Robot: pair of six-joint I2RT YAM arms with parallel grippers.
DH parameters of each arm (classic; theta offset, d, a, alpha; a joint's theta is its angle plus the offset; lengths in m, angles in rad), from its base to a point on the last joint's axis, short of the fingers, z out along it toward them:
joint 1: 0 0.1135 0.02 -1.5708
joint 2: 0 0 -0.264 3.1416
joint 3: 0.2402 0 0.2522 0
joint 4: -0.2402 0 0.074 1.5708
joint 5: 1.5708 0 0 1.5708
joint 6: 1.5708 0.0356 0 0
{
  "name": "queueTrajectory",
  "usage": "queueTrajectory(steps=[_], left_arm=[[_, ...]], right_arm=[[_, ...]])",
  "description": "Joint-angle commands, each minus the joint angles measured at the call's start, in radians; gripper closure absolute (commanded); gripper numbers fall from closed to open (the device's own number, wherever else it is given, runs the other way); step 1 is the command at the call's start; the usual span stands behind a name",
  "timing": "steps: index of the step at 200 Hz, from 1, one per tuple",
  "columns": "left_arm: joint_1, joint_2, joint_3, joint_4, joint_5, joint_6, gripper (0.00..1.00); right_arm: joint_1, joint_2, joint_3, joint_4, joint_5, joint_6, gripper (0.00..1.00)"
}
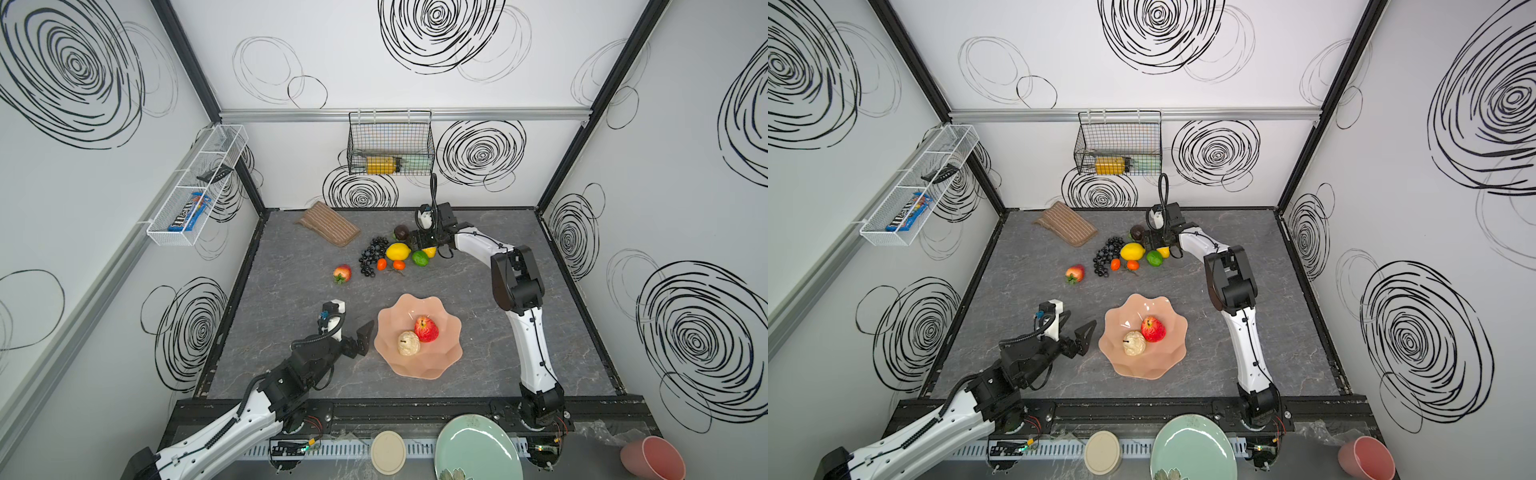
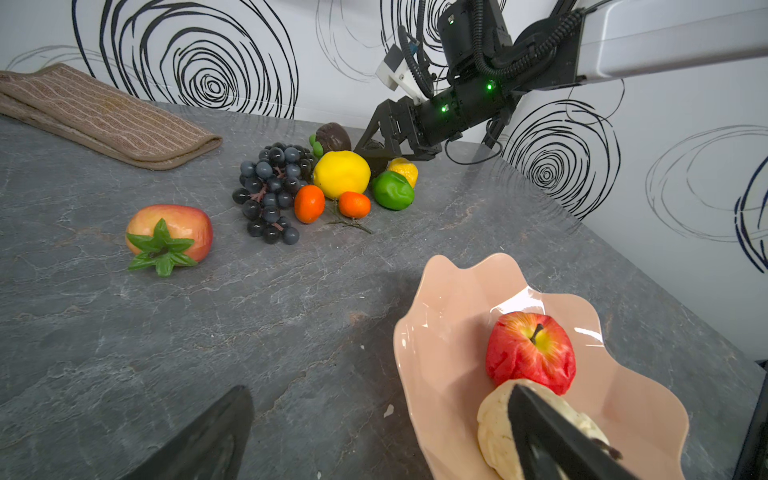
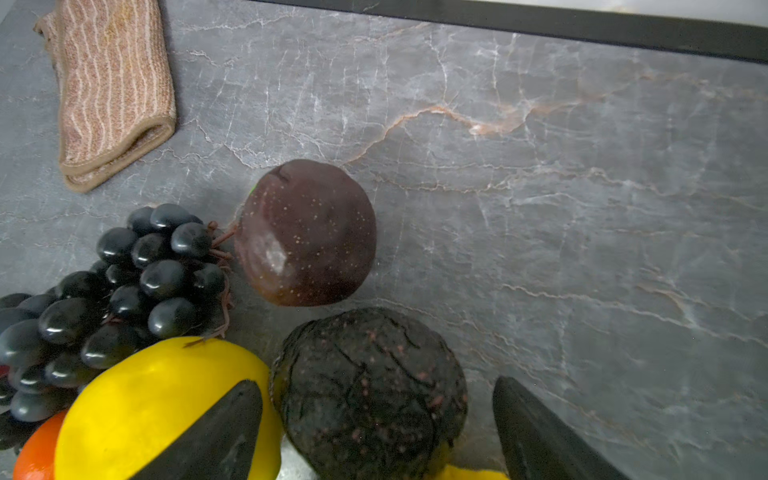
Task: Place and organize the fake fruits in the fruit bowl
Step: 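Lower the right gripper onto the dark avocado and close on it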
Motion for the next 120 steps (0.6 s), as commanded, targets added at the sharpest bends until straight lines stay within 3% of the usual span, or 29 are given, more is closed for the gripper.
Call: queueTrajectory(steps=[1, 77, 120], left_arm=[[0.008, 0.003, 0.015, 0.066, 0.001, 0.011, 0.01], [0.007, 0.008, 0.015, 0.070, 0.005, 0.013, 0.01], [0.007, 0.012, 0.017, 0.072, 0.006, 0.014, 0.01]], right_arm=[[-0.003, 0.026, 0.046, 0.014, -0.014, -0.012, 0.12], [-0.004, 0.025, 0.057, -0.004, -0.023, 0.047, 0.29], [0.008, -0.065, -0.064, 0.074, -0.005, 0.072, 0.32]])
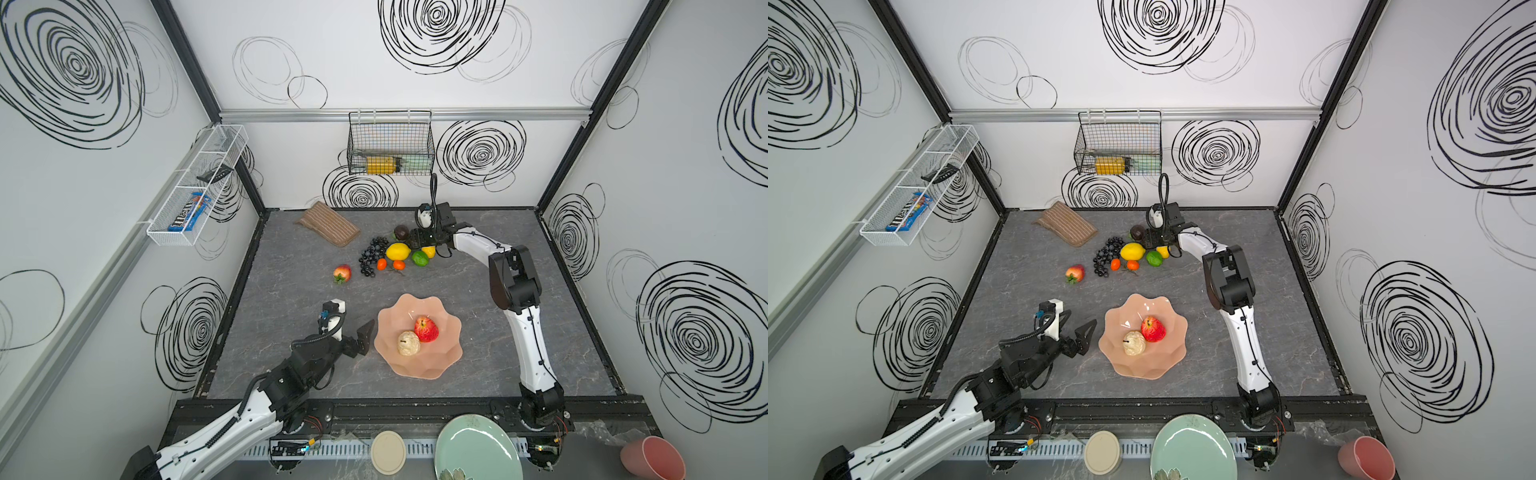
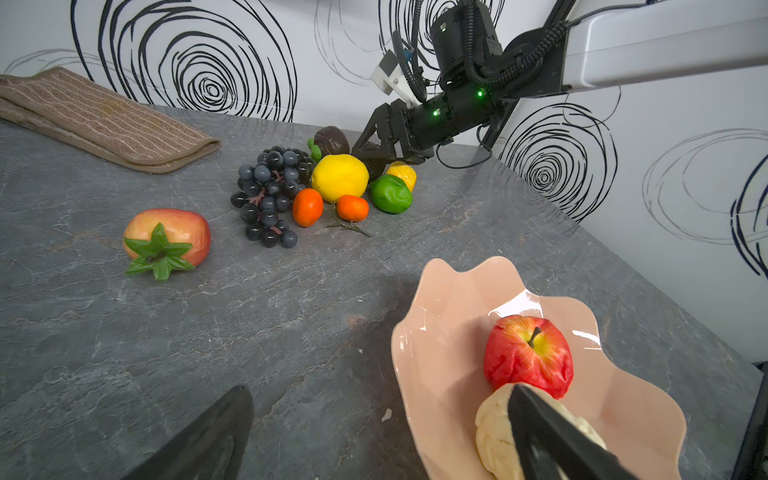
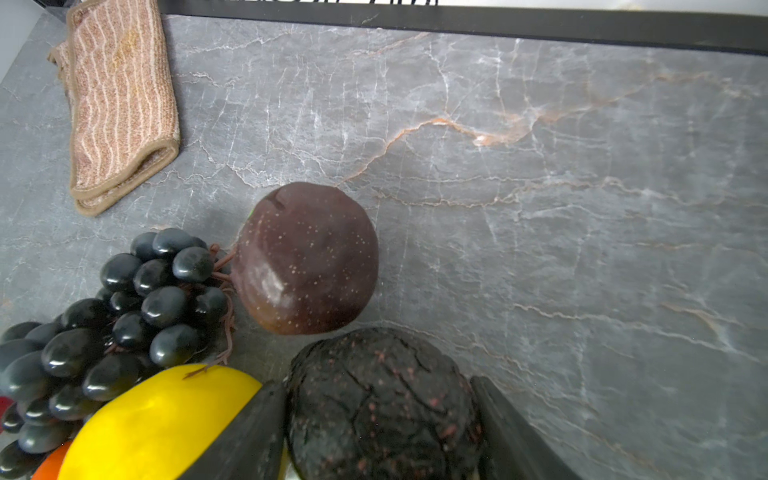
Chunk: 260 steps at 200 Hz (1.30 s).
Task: Place and organize the fake fruits in the fruit bowl
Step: 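Lower the right gripper onto the dark avocado and close on it, then lift the dark avocado with the right gripper and carry it toward the bowl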
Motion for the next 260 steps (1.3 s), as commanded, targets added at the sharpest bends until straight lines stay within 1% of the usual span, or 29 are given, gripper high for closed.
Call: queueTrajectory(steps=[1, 22, 71, 143, 182, 208, 240, 260], left_arm=[[0.008, 0.000, 0.017, 0.055, 0.004, 0.012, 0.01], [0.007, -0.001, 0.016, 0.055, 0.005, 0.012, 0.01], [0.009, -0.002, 0.016, 0.054, 0.005, 0.012, 0.01], [0.009, 0.017, 0.016, 0.070, 0.011, 0.014, 0.01], [0.009, 0.024, 0.012, 0.087, 0.026, 0.018, 0.01], [0.008, 0.039, 0.007, 0.120, 0.062, 0.028, 0.01], [0.009, 0.076, -0.024, 0.252, 0.148, 0.033, 0.00], [0.007, 0.129, -0.025, 0.354, 0.176, 0.026, 0.00]], right_arm=[[0.008, -0.079, -0.067, 0.043, 0.009, 0.019, 0.32], [0.008, -0.107, -0.104, 0.059, 0.024, 0.026, 0.34], [-0.003, -0.166, -0.165, 0.058, 0.041, 0.072, 0.35], [-0.022, -0.338, -0.361, 0.167, 0.036, 0.129, 0.35], [-0.029, -0.455, -0.482, 0.213, -0.030, 0.189, 0.36], [-0.030, -0.564, -0.590, 0.248, -0.094, 0.244, 0.36], [-0.022, -0.705, -0.737, 0.272, -0.189, 0.297, 0.36], [-0.014, -0.795, -0.818, 0.252, -0.232, 0.313, 0.36]])
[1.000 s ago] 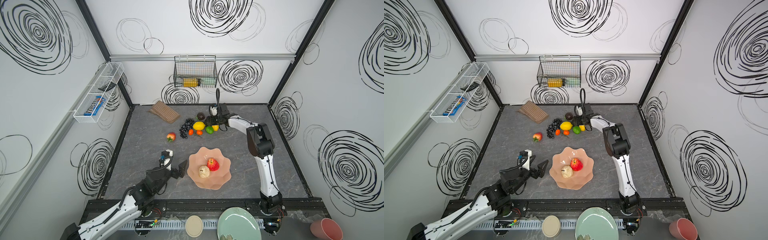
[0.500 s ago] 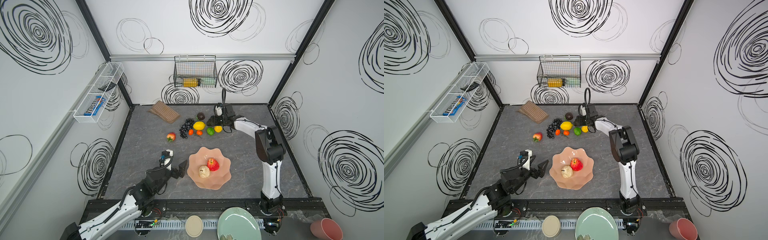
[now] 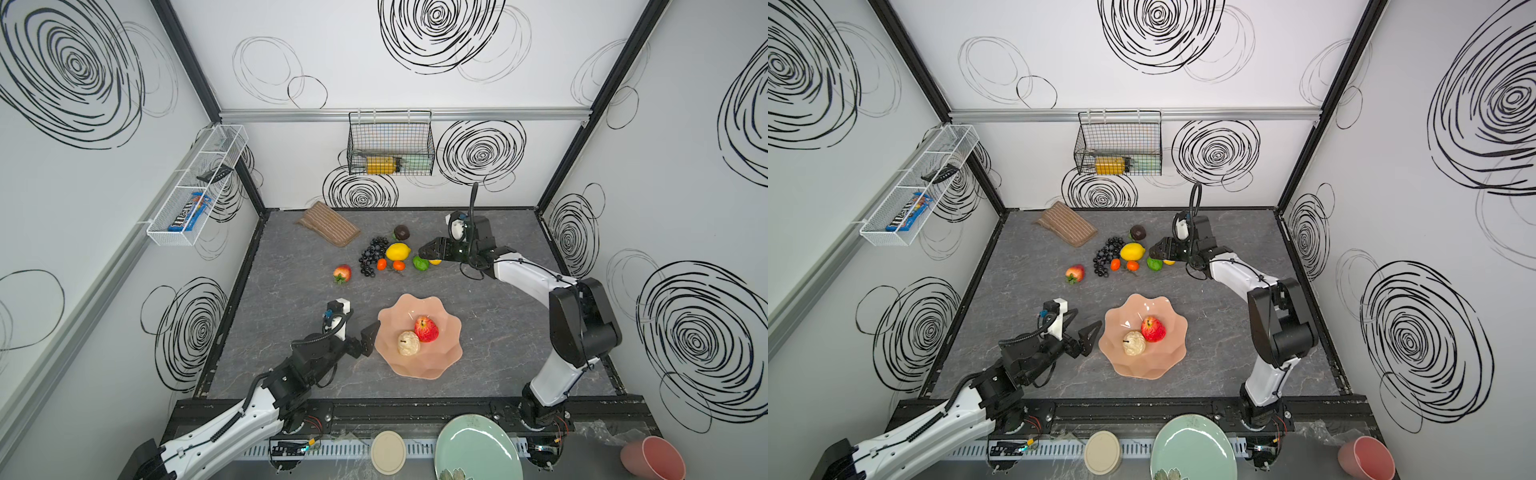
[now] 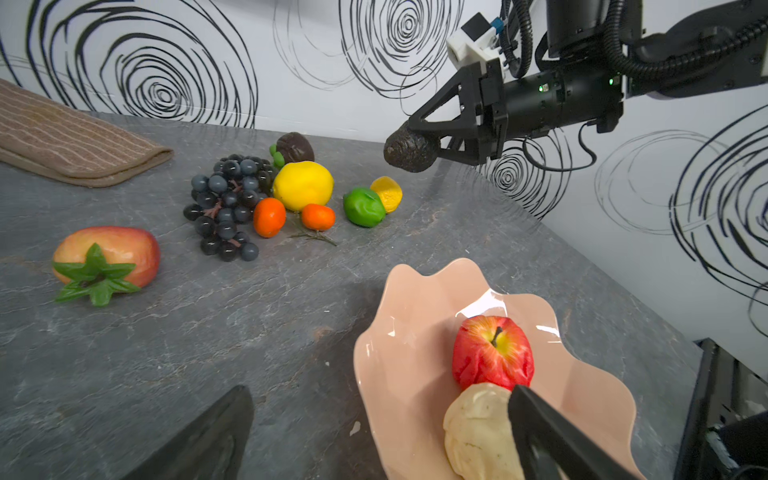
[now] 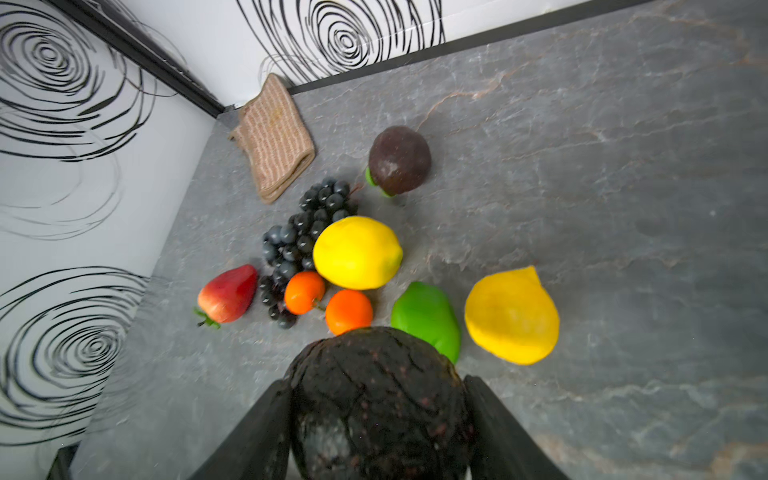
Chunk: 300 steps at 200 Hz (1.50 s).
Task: Place and organize the fake fruits in the fruit bowl
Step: 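Lift the dark avocado with the right gripper and carry it toward the bowl, then grasp the avocado with the left gripper while the right opens and withdraws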
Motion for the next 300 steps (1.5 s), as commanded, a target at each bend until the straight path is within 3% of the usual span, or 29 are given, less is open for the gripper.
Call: queueTrajectory(steps=[1, 37, 98, 128, 215, 300], left_arm=[[0.003, 0.048, -0.010, 0.195, 0.066, 0.011, 0.00], [-0.030, 0.202, 0.014, 0.432, 0.068, 0.050, 0.02], [-0.185, 0.519, 0.104, 0.761, 0.055, 0.277, 0.02], [-0.246, 0.605, 0.148, 0.807, -0.030, 0.360, 0.02], [-0.301, 0.717, 0.219, 0.817, -0.012, 0.390, 0.10], [-0.312, 0.750, 0.240, 0.807, 0.011, 0.382, 0.36]], right_arm=[[0.012, -0.105, -0.072, 0.020, -0.097, 0.048, 0.36], [0.049, -0.284, -0.220, 0.013, -0.136, 0.088, 0.36], [0.182, -0.527, -0.379, 0.026, -0.160, 0.163, 0.37], [0.232, -0.606, -0.433, 0.022, -0.163, 0.197, 0.37], [0.340, -0.712, -0.533, 0.065, -0.185, 0.263, 0.38], [0.378, -0.718, -0.530, 0.076, -0.151, 0.271, 0.38]])
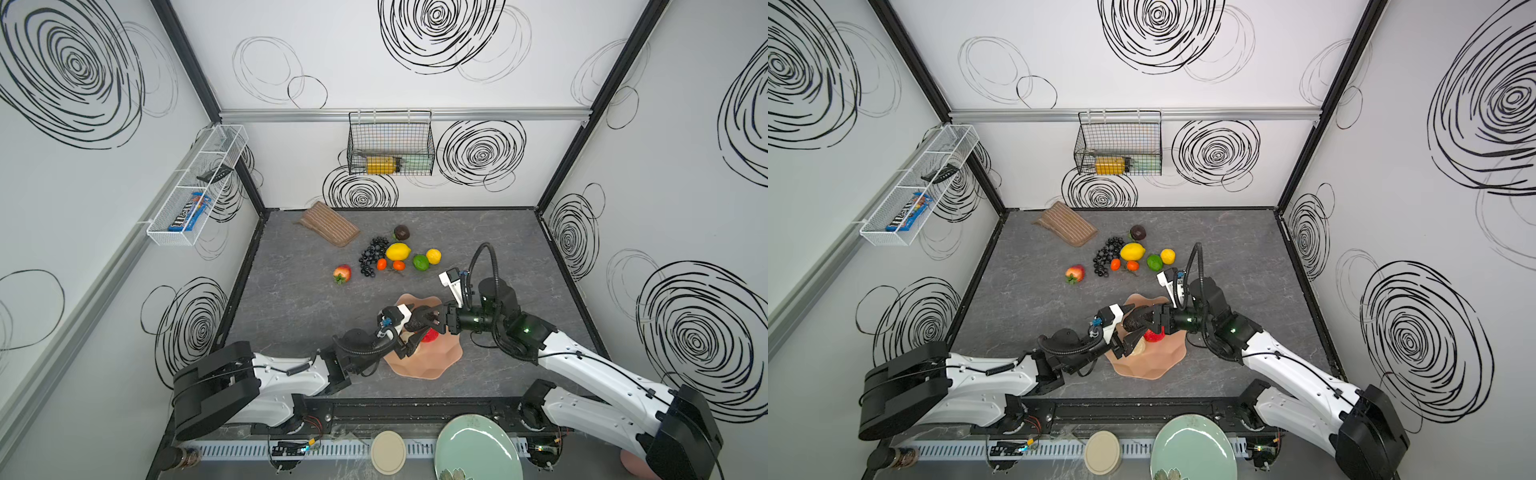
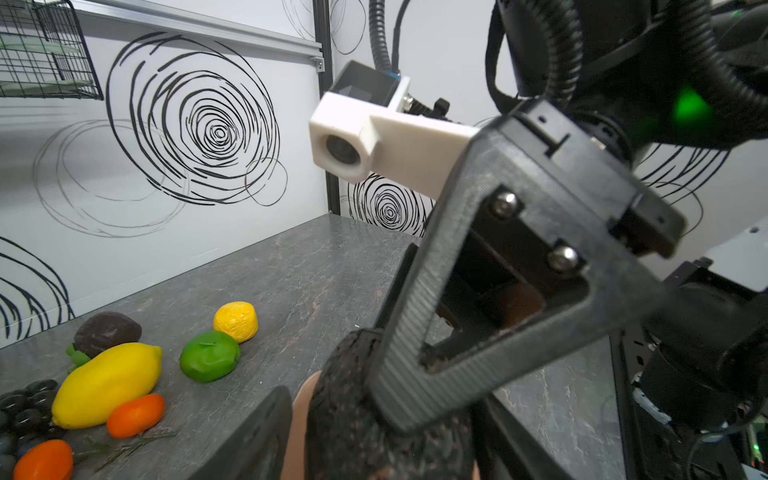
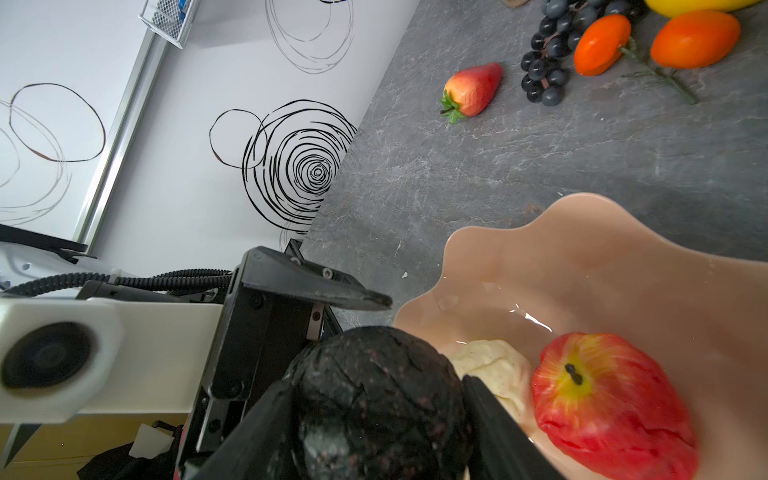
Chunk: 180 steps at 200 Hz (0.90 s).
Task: Place and organize the fake fruits in the fruit bowl
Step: 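Grasp the avocado with the left gripper while the right opens and withdraws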
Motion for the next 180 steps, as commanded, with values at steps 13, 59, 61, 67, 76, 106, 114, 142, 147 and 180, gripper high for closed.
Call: queueTrajectory(steps=[13, 59, 61, 67, 76, 106, 114, 142, 147, 180], left_arm=[[-0.002, 0.013, 0.030, 0.056, 0.011, 0.007, 0.39], [-0.003, -0.003, 0.024, 0.046, 0.002, 0.009, 0.47], [-0.004, -0.005, 0.024, 0.044, 0.002, 0.009, 0.47], [-0.004, -0.011, 0.025, 0.032, -0.001, 0.005, 0.47], [-0.004, -0.024, 0.029, 0.005, -0.008, -0.001, 0.47], [-0.004, -0.099, 0.065, -0.188, -0.026, -0.037, 0.47], [-0.004, -0.119, 0.090, -0.279, -0.031, -0.055, 0.47], [-0.017, -0.162, 0.200, -0.635, -0.032, -0.115, 0.47], [-0.019, -0.167, 0.219, -0.692, -0.027, -0.125, 0.47], [-0.031, -0.137, 0.436, -1.145, 0.067, -0.205, 0.47]], right_arm=[[0.014, -0.013, 0.000, 0.048, 0.014, 0.016, 0.37], [0.015, -0.013, 0.001, 0.042, 0.037, 0.014, 0.33], [0.015, -0.013, 0.002, 0.041, 0.040, 0.014, 0.32], [0.015, -0.014, 0.004, 0.032, 0.049, 0.009, 0.28], [0.012, -0.020, 0.012, 0.006, 0.075, -0.009, 0.22], [-0.005, -0.073, 0.045, -0.127, 0.311, -0.131, 0.09], [-0.018, -0.101, 0.044, -0.151, 0.380, -0.164, 0.06], [-0.110, -0.206, 0.028, -0.203, 0.531, -0.256, 0.03], [-0.132, -0.225, 0.020, -0.203, 0.549, -0.267, 0.03], [-0.275, -0.335, -0.071, -0.183, 0.616, -0.271, 0.01]])
